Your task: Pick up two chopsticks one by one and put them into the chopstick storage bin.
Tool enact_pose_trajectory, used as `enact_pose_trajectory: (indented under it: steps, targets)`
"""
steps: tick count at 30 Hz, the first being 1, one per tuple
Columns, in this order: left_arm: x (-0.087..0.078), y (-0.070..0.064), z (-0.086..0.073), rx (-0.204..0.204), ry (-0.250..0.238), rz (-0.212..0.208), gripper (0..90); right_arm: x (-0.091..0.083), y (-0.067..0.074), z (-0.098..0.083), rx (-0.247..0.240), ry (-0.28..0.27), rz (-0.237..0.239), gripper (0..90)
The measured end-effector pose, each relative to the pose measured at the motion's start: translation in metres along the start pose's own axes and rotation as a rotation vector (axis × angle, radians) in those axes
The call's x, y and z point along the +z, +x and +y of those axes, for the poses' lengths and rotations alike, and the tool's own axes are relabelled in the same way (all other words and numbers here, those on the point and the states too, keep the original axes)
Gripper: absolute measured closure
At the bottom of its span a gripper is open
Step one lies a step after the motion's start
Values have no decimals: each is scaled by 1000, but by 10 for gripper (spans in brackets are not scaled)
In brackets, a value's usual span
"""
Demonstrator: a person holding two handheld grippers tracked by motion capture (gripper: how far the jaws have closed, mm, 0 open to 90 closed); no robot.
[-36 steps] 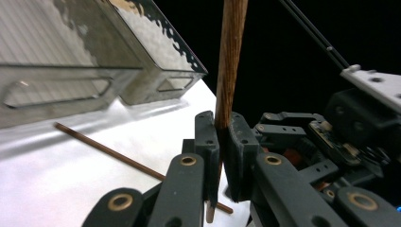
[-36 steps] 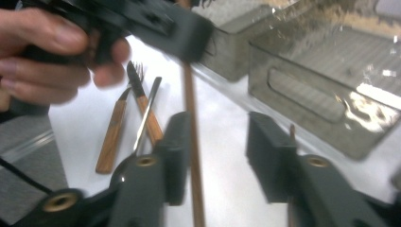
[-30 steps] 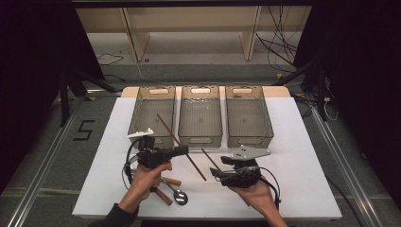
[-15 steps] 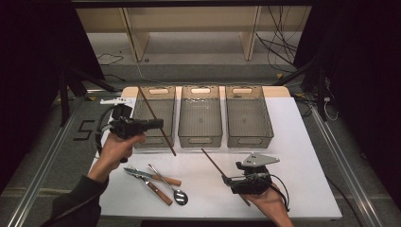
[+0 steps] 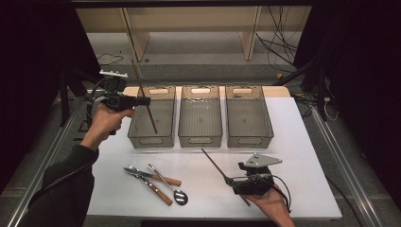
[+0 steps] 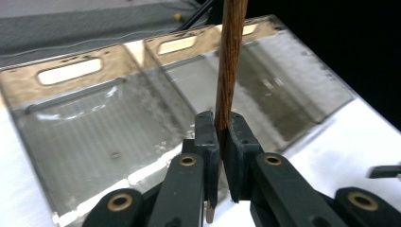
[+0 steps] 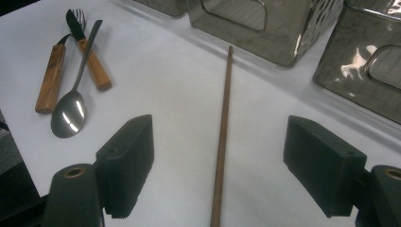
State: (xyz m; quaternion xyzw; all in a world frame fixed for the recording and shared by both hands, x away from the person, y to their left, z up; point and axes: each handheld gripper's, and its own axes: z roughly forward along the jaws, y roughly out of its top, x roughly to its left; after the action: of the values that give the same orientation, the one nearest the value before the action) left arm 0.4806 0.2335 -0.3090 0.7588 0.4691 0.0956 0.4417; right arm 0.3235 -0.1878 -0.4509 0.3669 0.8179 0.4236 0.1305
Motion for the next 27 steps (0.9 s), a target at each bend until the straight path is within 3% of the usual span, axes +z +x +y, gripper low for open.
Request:
enact_pose_trajectory:
  steps: [3,11,20,27]
  targets:
    - [8,7,4,-1,24,40,846,0,0,-1,3,1,-1,259]
    - [30,20,3,-57,39,67,846,0,-1,-2,4,4,0,259]
    - [52,28,-5,-134,44,39,845,1,0,-2,12,6,3,250]
    - [66,31,-13,-173,59,13,845,1,-1,-2,10,9,-1,232]
